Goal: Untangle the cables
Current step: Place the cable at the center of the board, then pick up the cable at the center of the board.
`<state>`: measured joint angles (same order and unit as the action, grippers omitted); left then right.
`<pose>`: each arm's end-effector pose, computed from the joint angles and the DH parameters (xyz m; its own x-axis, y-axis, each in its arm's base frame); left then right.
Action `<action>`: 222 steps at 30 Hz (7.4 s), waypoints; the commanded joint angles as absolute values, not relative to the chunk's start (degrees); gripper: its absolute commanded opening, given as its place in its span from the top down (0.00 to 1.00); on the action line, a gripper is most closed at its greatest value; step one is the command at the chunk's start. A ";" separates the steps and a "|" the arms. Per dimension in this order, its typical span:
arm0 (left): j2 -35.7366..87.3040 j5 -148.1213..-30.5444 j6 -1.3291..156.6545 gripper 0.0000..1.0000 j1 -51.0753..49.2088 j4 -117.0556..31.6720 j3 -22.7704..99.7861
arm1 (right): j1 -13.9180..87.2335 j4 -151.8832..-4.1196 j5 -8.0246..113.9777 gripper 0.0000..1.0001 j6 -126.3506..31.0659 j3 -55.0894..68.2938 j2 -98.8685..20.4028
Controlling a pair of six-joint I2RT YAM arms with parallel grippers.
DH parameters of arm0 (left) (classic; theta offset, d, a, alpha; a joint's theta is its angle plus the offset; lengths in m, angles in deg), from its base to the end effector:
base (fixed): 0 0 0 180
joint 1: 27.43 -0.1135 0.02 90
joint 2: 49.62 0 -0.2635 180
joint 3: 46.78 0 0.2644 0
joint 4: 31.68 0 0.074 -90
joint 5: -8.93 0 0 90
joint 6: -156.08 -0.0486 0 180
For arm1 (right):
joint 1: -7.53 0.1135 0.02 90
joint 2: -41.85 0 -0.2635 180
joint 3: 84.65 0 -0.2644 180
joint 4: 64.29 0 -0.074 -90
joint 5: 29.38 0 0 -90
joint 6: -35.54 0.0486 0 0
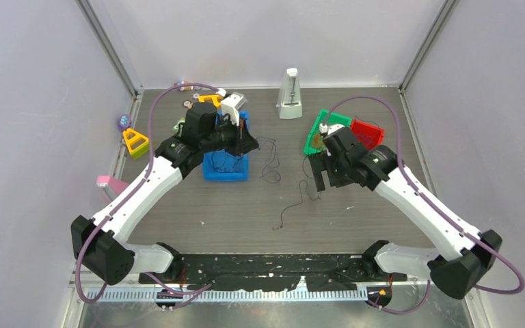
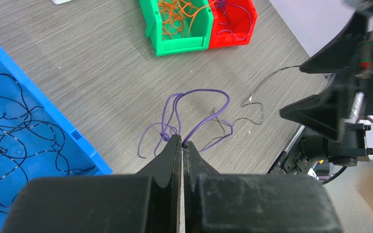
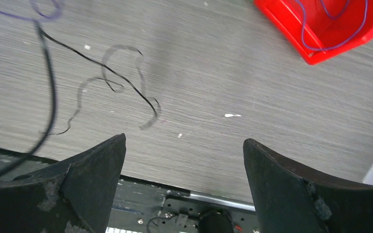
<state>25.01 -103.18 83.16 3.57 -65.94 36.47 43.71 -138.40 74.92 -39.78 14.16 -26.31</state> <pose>0.2639 -0.1799 0.3557 -0.5801 0.0311 -0.8139 0.6252 0.6575 -0.4205 0.1993 0.1309 0.3117 -0.8040 -0.2838 -0.5226 -0.2811 0.9558 -0.0866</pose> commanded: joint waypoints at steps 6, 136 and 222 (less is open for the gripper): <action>24.09 -104.71 82.67 1.00 3.76 -62.11 36.43 | 44.28 -129.83 63.04 0.04 -43.75 9.97 -14.72; 9.35 -84.87 89.10 0.07 8.73 -67.36 13.30 | 28.11 -103.07 65.52 0.94 -35.63 13.94 -39.37; 43.20 -81.58 100.24 1.00 22.84 -56.67 16.87 | 47.57 -92.85 66.62 0.95 -23.35 36.26 -32.72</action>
